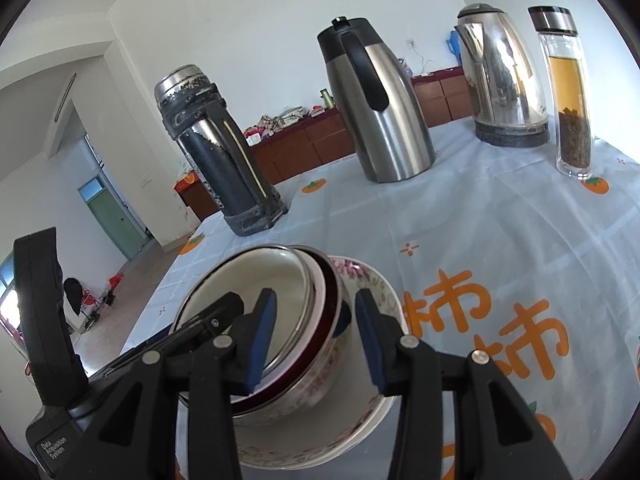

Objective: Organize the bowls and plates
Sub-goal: 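Lower the nested bowls onto the floral plate stack and open the left gripper, then withdraw the left gripper away from the stacked dishes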

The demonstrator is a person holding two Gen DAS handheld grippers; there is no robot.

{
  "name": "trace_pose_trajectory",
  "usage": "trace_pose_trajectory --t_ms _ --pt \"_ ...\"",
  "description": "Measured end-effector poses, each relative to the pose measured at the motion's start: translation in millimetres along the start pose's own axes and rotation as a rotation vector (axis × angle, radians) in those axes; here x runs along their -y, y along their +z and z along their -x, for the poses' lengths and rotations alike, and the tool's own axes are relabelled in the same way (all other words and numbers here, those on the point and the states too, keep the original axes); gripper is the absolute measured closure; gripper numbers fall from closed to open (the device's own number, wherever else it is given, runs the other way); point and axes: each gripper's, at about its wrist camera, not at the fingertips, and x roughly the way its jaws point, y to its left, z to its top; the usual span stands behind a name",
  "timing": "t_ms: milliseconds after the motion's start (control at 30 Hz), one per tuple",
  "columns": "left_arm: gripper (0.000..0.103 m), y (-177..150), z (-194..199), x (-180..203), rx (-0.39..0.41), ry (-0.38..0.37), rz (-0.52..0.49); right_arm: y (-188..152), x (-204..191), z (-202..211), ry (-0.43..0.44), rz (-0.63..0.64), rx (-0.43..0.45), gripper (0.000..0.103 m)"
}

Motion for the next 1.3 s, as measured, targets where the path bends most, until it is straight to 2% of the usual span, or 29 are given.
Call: trace_pose_trajectory --t_ms 167,300,700,833,1133,1300 --pt "0.034 1 4 2 0.017 -0.007 -0.008 0 0 6 0.01 0.0 0.03 0.06" --pt "0.034 -1 0 -1 -0.008 -0.022 -0.002 -1 2 5 0.0 -0.006 0.03 0.055" --pt "0.034 -2 -2 2 -0.02 -0.019 -0.018 -3 5 5 -0.008 -0.002 0.031 0.055" --pt "0.034 -4 0 0 -0.019 -0.022 -0.021 -5 6 5 -0.019 0.0 0.033 0.048" --pt "0.034 -7 5 1 -0.007 -0.017 -0.036 -7 6 10 -0.01 0.004 0.044 0.048" --pt "0.034 -8 8 1 0.003 -0.02 -0.046 -7 5 13 0.023 0.002 0.046 0.049"
